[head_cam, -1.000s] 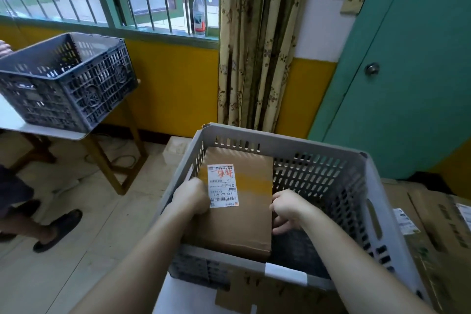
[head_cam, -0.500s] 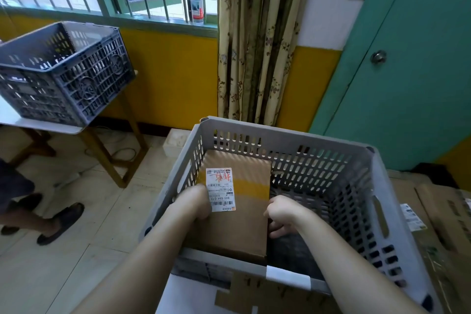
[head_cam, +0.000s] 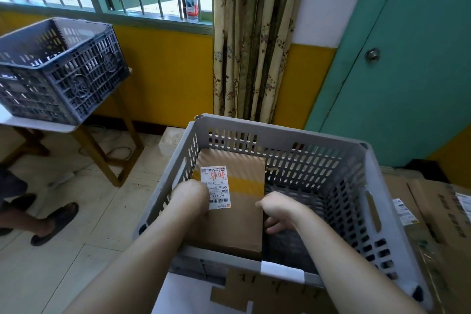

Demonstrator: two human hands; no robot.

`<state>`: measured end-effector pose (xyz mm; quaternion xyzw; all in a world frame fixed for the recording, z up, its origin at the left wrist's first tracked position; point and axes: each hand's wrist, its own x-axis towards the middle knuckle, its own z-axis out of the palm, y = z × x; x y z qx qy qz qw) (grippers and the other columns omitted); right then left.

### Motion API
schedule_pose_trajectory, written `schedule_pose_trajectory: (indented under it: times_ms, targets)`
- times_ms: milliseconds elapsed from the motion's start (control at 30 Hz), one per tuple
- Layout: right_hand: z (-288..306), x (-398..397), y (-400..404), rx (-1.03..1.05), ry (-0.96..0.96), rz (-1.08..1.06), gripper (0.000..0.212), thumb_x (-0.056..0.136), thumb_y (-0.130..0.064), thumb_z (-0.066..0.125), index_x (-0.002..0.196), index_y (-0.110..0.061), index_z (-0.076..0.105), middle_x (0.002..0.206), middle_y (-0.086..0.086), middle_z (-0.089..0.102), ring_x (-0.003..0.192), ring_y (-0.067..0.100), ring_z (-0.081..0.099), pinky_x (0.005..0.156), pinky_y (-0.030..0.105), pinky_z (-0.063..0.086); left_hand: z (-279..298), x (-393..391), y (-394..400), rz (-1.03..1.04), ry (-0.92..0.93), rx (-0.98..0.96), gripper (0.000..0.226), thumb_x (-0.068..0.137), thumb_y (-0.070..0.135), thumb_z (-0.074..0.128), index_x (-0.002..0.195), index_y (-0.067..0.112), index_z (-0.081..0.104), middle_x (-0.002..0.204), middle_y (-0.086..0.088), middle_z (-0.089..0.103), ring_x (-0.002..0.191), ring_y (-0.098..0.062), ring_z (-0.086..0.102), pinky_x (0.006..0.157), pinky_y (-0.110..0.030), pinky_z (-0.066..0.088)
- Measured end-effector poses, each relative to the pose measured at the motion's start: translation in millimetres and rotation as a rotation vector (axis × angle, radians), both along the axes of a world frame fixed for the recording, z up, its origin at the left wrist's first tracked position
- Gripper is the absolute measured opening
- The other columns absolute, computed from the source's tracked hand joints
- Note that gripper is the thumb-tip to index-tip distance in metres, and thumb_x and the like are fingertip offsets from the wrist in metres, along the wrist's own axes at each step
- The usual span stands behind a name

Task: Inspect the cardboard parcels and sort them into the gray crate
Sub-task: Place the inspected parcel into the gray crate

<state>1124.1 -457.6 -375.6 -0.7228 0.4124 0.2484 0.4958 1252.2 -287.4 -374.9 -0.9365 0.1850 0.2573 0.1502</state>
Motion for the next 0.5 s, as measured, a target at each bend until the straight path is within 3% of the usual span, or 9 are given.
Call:
schedule_pose_trajectory:
  times_ms: [233,433,500]
  targets:
    - [9,1,0,-0.035,-0.077,-0.027,0.046,0.105,-0.035,0.045,0.145,-0.013,0.050,0.139,0.010,0.058,0.110,0.028,0.065,0.086,0.040,0.060,15,4,10,0.035,-0.068,-0.241,0.028,0.101,0.034,0.058,0.121,0.017,0.066,0.109,-0.004,0.071,0.095,-0.024,0.071,0.086,-0.038,0.063]
    - [41,-8,-4,-0.083,-0.259,-0.109,0.049,0.106,-0.039,0.047,0.145,-0.011,0.050,0.135,0.010,0.061,0.100,0.021,0.068,0.075,0.033,0.060,44,-9,5,-0.010,-0.165,-0.605,0.033,0.103,0.039,0.051,0.123,0.016,0.064,0.116,-0.007,0.074,0.097,-0.027,0.071,0.081,-0.040,0.060]
    - [53,-16,-7,-0.094,-0.370,-0.152,0.041,0.106,-0.038,0.047,0.135,-0.011,0.058,0.119,0.005,0.064,0.089,0.017,0.067,0.067,0.031,0.057,56,-20,-4,-0.001,-0.168,-0.770,0.033,0.102,0.036,0.053,0.123,0.015,0.067,0.118,-0.006,0.075,0.105,-0.027,0.070,0.086,-0.037,0.058]
